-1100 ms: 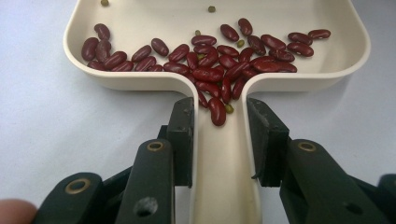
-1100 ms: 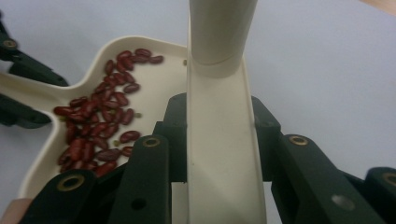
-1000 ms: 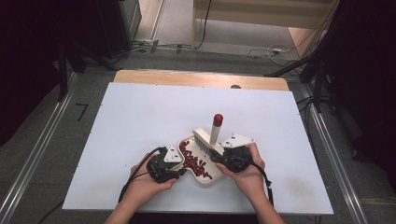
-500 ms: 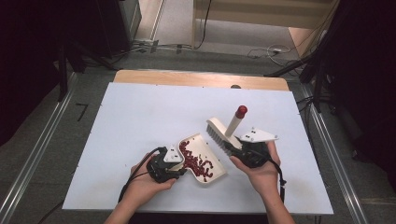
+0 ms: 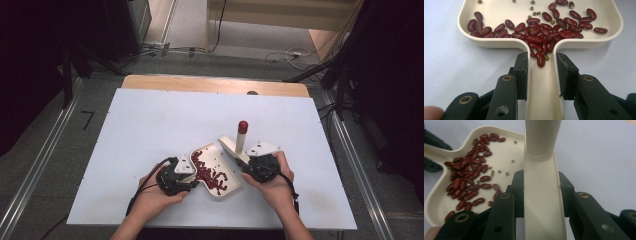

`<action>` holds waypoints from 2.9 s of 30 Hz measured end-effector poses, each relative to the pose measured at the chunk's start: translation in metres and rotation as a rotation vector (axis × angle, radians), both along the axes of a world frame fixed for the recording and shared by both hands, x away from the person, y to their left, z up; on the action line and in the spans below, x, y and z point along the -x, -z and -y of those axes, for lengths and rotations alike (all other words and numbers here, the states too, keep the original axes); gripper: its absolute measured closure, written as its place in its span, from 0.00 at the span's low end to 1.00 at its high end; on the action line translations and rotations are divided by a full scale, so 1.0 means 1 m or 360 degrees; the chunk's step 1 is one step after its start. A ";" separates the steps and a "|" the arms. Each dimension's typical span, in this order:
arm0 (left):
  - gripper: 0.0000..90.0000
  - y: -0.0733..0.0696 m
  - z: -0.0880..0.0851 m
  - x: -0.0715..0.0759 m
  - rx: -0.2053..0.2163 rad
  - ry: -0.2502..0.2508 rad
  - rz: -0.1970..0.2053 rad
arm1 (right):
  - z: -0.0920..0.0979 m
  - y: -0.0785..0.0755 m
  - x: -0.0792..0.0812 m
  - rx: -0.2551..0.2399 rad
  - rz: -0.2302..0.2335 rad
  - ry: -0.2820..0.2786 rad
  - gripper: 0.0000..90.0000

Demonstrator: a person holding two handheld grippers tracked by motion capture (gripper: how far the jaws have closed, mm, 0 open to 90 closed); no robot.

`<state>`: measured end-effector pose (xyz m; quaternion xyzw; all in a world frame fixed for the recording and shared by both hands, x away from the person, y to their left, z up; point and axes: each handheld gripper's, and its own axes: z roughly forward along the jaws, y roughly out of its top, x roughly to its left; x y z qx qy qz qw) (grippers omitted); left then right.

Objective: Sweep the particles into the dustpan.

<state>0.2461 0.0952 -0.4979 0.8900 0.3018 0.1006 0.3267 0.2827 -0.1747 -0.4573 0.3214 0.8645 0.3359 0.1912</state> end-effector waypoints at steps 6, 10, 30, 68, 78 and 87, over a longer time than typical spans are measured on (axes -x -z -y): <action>0.73 0.001 0.000 0.000 -0.0001 0.0000 0.0001 | -0.010 -0.011 0.011 -0.0051 -0.0012 -0.0169 0.72; 0.73 0.002 0.000 0.000 -0.0004 -0.0002 0.0000 | -0.005 -0.017 0.012 -0.0063 0.0040 -0.0120 0.72; 0.73 0.001 0.000 0.002 -0.0006 0.0009 0.0018 | -0.024 -0.015 0.022 -0.0059 0.0094 -0.0132 0.72; 0.73 0.000 0.015 0.022 -0.0029 0.0104 0.0010 | 0.003 -0.007 0.058 -0.0131 0.0017 -0.0037 0.72; 0.73 0.001 0.018 0.022 -0.0027 0.0098 0.0017 | 0.017 -0.002 0.029 -0.0140 0.0076 0.0203 0.72; 0.73 0.004 0.019 0.023 -0.0012 0.0081 0.0007 | -0.026 0.008 0.042 -0.0091 0.0036 0.0121 0.72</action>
